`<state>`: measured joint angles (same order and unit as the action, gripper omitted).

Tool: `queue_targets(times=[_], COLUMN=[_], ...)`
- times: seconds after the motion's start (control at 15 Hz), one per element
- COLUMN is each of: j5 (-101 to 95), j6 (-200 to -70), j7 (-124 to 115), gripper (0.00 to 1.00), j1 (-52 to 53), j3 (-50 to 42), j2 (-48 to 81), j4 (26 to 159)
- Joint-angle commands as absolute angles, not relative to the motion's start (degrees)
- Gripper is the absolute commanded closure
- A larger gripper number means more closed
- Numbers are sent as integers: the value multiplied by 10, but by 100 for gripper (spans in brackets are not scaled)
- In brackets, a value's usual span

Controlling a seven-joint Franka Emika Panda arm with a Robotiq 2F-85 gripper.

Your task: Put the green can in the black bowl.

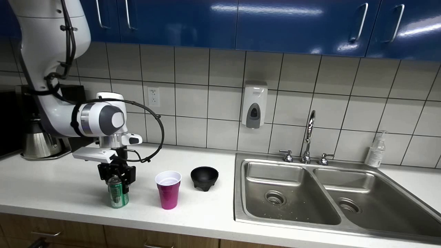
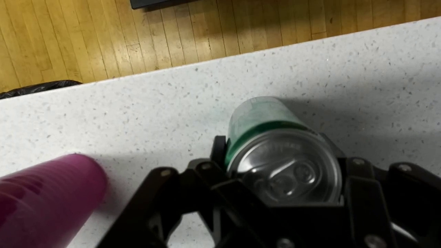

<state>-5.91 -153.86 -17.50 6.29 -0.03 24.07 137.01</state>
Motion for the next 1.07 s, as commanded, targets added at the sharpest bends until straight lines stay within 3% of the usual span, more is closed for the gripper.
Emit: queue_targets(times=[0.0, 1.0], j5=[-47, -84], j6=[-1533, -1518], j7=[-169, -197], gripper=[61, 61], j1=[72, 107], j3=[-8, -42], j2=[245, 157], j4=[1361, 1384])
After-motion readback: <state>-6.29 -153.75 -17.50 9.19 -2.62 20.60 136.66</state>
